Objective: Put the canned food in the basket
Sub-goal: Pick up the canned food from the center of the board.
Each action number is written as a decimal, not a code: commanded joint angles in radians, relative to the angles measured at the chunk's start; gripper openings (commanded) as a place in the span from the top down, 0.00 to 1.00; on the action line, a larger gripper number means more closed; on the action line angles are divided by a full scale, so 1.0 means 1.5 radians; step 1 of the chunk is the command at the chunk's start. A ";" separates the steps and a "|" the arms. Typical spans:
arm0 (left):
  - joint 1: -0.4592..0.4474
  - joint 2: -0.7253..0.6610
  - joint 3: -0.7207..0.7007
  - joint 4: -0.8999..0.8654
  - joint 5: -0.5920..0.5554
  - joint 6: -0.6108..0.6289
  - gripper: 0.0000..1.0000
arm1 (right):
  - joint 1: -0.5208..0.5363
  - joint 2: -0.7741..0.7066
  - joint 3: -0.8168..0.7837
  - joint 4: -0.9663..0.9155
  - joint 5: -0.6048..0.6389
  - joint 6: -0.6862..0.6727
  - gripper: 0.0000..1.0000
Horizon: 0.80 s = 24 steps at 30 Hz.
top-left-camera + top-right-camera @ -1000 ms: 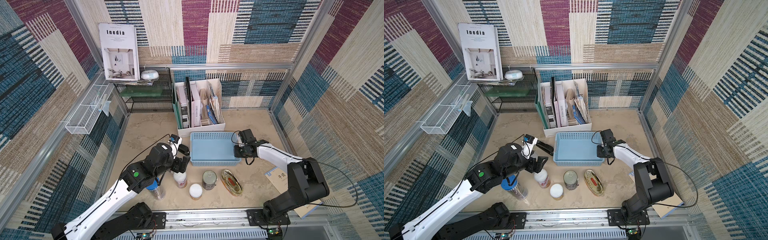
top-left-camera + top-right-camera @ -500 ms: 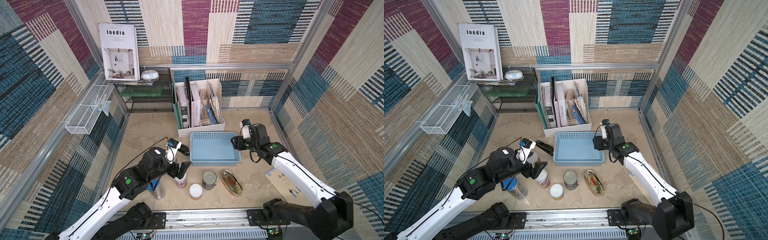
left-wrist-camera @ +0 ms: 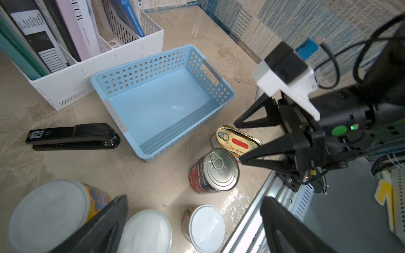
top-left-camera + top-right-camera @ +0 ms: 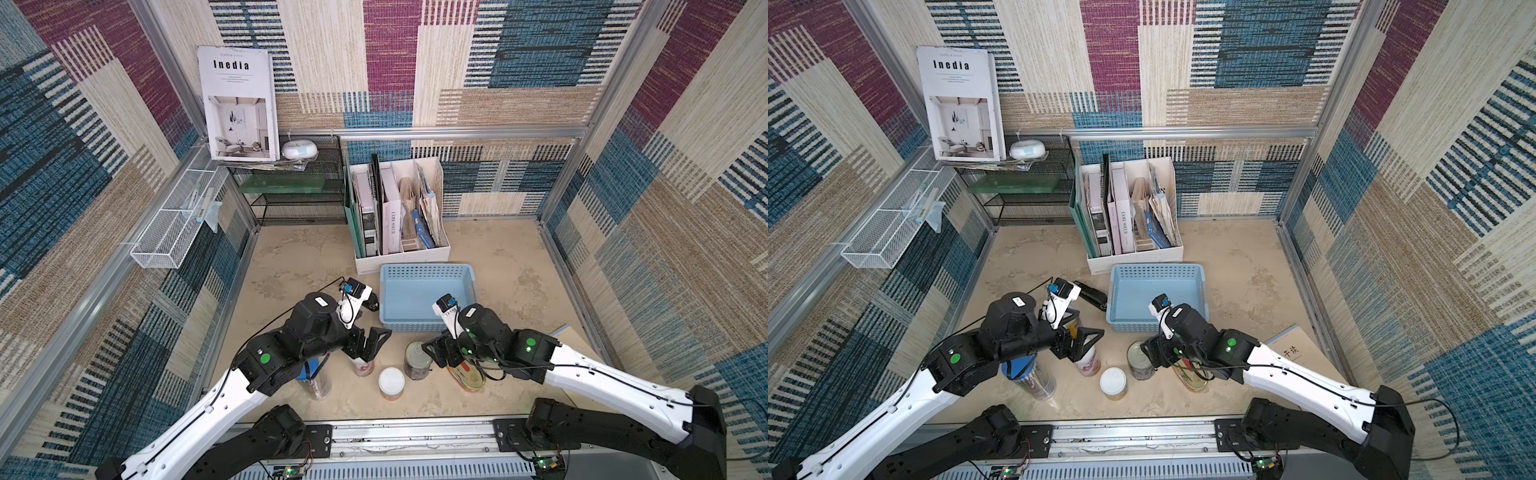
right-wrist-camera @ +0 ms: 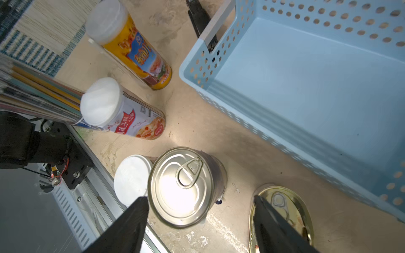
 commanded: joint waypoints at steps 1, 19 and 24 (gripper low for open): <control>-0.003 0.037 0.034 -0.097 -0.076 -0.032 0.01 | 0.036 0.055 0.031 -0.033 0.060 0.038 0.20; -0.037 0.007 0.042 -0.233 -0.172 -0.107 0.01 | 0.081 0.167 0.076 -0.051 0.065 0.066 0.16; -0.044 0.025 0.042 -0.251 -0.171 -0.106 0.01 | 0.084 0.195 0.076 -0.055 0.068 0.065 0.16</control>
